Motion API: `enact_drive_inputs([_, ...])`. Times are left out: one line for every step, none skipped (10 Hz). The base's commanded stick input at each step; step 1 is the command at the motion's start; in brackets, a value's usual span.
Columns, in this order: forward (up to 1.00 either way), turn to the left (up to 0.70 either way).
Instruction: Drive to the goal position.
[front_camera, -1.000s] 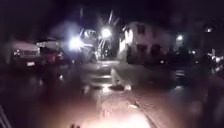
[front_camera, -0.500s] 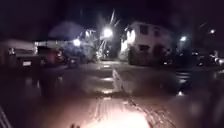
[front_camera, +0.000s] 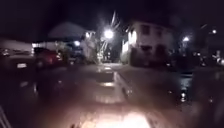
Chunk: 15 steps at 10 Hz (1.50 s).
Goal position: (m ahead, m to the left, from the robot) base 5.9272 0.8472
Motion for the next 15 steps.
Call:
enact_drive_inputs([1.00, 0.00])
enact_drive_inputs([1.00, 0.00])
enact_drive_inputs([1.00, 0.00])
enact_drive_inputs([1.00, 0.00])
enact_drive_inputs([1.00, 0.00])
enact_drive_inputs([1.00, 0.00])
enact_drive_inputs([1.00, 0.00])
enact_drive_inputs([1.00, 0.00])
enact_drive_inputs([1.00, 0.00])
enact_drive_inputs([1.00, 0.00])
enact_drive_inputs([1.00, 0.00])
enact_drive_inputs([1.00, 0.00])
enact_drive_inputs([1.00, 0.00])
enact_drive_inputs([1.00, 0.00])
enact_drive_inputs([1.00, 0.00])
